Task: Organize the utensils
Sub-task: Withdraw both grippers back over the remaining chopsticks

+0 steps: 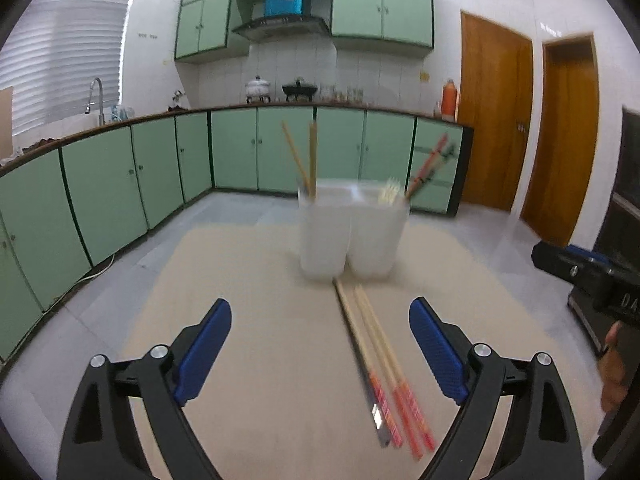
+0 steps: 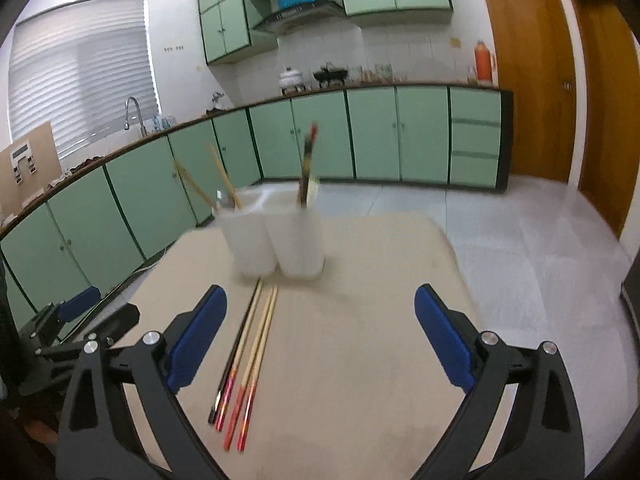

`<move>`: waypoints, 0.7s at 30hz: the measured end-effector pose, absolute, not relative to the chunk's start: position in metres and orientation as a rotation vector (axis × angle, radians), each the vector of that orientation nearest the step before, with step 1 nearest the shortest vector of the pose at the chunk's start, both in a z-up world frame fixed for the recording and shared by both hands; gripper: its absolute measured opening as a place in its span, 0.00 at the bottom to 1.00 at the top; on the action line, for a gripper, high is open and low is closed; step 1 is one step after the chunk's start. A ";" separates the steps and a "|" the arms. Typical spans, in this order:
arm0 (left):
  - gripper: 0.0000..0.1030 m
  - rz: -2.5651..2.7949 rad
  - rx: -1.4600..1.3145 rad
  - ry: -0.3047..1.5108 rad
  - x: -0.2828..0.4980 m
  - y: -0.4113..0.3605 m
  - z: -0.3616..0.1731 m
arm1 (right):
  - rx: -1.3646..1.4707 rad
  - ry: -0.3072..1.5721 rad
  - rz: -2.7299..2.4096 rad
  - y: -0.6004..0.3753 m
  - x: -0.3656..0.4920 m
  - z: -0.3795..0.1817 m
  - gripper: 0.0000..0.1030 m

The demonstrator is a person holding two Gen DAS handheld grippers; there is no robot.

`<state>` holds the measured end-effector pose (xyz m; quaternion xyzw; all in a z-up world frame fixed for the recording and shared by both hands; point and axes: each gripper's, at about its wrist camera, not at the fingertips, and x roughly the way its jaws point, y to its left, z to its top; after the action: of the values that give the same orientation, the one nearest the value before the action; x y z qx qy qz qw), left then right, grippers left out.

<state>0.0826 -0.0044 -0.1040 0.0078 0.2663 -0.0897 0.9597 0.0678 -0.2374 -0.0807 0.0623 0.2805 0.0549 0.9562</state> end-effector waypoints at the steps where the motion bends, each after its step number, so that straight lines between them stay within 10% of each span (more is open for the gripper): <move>1: 0.86 -0.180 0.021 0.554 0.081 -0.003 -0.110 | 0.127 0.586 0.109 -0.236 0.065 -0.088 0.90; 21: 0.86 -0.144 0.024 0.722 0.059 0.011 -0.174 | 0.040 0.755 0.184 -0.178 0.028 -0.176 0.73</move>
<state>0.0589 0.0112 -0.1737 0.0119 0.3528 -0.0704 0.9330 0.0281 -0.1780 -0.1764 0.0193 0.3681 0.0897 0.9253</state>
